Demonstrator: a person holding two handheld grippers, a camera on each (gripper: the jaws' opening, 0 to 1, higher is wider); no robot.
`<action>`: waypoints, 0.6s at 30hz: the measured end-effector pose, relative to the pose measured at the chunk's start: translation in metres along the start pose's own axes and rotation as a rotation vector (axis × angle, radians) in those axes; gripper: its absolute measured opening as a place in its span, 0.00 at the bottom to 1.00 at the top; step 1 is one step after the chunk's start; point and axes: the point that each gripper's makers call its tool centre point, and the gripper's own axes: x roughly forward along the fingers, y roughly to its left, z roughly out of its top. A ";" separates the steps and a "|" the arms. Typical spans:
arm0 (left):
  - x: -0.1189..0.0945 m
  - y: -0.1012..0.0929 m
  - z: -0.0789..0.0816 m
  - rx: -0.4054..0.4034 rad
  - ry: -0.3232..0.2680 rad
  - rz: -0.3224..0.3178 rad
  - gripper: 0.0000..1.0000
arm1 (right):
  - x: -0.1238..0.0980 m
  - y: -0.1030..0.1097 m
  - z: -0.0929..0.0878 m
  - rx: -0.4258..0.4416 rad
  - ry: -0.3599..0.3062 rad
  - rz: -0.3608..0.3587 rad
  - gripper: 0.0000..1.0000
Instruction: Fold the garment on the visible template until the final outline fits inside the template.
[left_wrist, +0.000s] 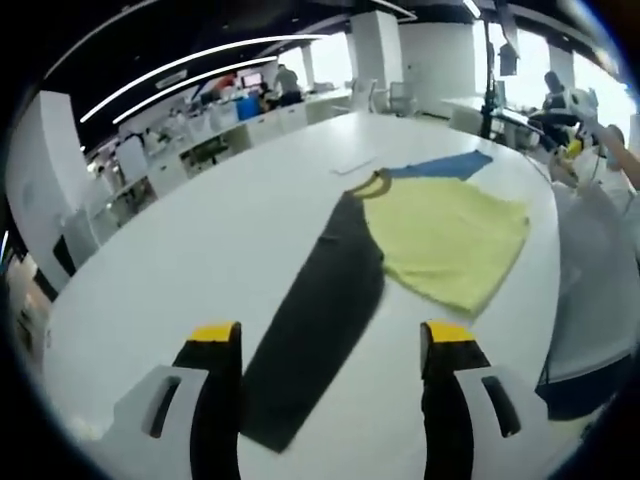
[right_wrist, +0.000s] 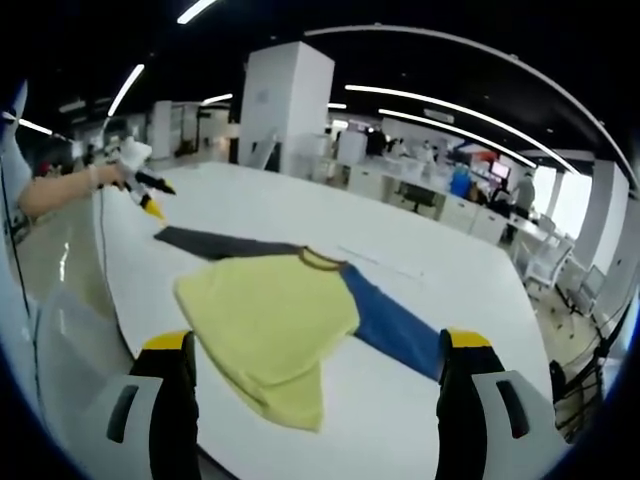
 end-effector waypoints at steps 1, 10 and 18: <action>-0.001 -0.001 0.002 0.004 -0.005 -0.001 0.70 | 0.000 0.000 0.001 0.001 -0.004 -0.002 1.00; -0.008 -0.020 0.015 0.035 -0.025 -0.039 0.73 | -0.001 0.002 0.008 -0.008 -0.024 -0.001 1.00; -0.017 -0.038 0.026 0.037 -0.059 -0.060 0.76 | -0.004 0.002 0.009 -0.010 -0.028 -0.002 1.00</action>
